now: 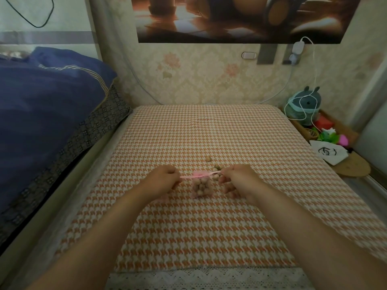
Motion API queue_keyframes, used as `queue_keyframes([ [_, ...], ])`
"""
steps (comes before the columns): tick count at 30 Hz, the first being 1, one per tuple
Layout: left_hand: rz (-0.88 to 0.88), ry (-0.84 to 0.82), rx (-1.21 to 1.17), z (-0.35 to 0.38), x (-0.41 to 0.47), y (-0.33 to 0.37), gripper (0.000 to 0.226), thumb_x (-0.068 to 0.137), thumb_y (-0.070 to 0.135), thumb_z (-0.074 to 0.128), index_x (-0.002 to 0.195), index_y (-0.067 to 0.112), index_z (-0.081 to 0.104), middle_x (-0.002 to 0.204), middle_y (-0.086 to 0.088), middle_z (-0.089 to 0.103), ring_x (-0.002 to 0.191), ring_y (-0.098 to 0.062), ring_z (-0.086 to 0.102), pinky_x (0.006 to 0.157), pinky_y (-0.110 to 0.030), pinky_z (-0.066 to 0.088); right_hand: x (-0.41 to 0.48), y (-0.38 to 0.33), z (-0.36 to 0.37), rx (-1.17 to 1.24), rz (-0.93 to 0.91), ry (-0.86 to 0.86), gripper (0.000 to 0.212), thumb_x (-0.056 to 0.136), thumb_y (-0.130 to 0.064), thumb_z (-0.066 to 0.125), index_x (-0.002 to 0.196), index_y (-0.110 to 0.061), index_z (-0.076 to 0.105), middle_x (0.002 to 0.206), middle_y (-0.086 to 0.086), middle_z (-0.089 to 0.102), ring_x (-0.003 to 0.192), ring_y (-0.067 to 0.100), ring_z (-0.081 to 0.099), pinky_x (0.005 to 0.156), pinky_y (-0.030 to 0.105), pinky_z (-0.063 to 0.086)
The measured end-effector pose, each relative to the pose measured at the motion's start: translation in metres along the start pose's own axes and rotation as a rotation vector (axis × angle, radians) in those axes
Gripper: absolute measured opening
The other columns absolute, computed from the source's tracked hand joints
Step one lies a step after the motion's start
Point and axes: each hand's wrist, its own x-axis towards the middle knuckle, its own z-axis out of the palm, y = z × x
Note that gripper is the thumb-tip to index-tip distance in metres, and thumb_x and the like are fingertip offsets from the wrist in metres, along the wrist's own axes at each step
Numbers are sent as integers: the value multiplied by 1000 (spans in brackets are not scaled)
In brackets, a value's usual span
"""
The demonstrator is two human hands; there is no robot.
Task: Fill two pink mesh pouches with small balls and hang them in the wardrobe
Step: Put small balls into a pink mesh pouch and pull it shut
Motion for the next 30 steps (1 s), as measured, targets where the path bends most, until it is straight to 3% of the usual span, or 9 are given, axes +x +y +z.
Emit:
queue_keyframes([
  [3, 52, 5, 19, 12, -4, 1, 12, 92, 22, 62, 81, 21, 63, 82, -3, 67, 74, -22, 64, 67, -42, 58, -3, 0, 6, 43, -18, -73, 14, 101, -13, 55, 103, -4, 66, 98, 14, 72, 67, 29, 69, 51, 31, 48],
  [4, 89, 1, -38, 17, -4, 3, 6, 89, 22, 67, 86, 23, 62, 89, -1, 68, 80, -18, 65, 74, -44, 59, -3, 0, 6, 41, -25, -93, 13, 100, -13, 56, 103, -5, 66, 103, 14, 73, 76, 31, 74, 54, 33, 52],
  [7, 95, -77, -300, 30, -6, 12, 38, 83, 22, 78, 111, 23, 53, 114, 2, 65, 102, -14, 67, 90, -40, 58, -3, -1, 8, 73, -50, -149, 13, 99, -13, 58, 101, -5, 68, 108, 19, 74, 91, 34, 77, 64, 42, 59],
  [11, 72, -115, -226, 39, 0, 15, 62, 84, 26, 78, 138, 24, 47, 109, 2, 67, 94, -10, 68, 76, -22, 53, -2, 2, 8, 128, -69, -185, 11, 102, -13, 55, 100, -8, 64, 99, 14, 74, 95, 41, 75, 88, 59, 57],
  [13, 90, -132, -225, 38, 2, 13, 41, 83, 23, 80, 119, 19, 61, 100, 1, 70, 86, -7, 68, 72, -22, 52, -2, 3, 7, 146, -67, -207, 7, 102, -14, 56, 101, -9, 62, 99, 11, 74, 90, 36, 75, 87, 57, 58],
  [15, 115, -128, -275, 38, 1, 13, 23, 81, 14, 81, 99, 4, 71, 78, 1, 68, 63, -2, 65, 60, -18, 50, -3, 3, 6, 166, -68, -229, 4, 99, -12, 61, 102, -10, 63, 100, 12, 74, 85, 33, 76, 77, 51, 59],
  [19, 140, -46, -280, 39, -1, 16, 21, 72, 12, 88, 77, 14, 67, 73, 0, 62, 56, -7, 59, 48, -18, 47, -12, 1, 8, 60, -71, -338, 15, 94, -22, 72, 106, -14, 71, 92, 5, 79, 77, 24, 75, 63, 36, 58],
  [25, 206, -95, -172, 33, -6, 18, 14, 77, 24, 85, 81, 16, 74, 76, -2, 70, 65, -13, 63, 58, -26, 55, -7, 7, 13, -3, -115, -225, 15, 88, -24, 80, 99, -13, 77, 91, 4, 78, 71, 16, 71, 57, 31, 60],
  [30, 231, -69, -159, 26, -6, 14, 16, 79, 35, 82, 82, 19, 82, 77, -12, 75, 66, -25, 68, 68, -40, 60, -8, 10, 11, -125, -174, -233, 14, 91, -19, 77, 102, -10, 79, 68, 1, 71, 59, 14, 65, 56, 31, 57],
])
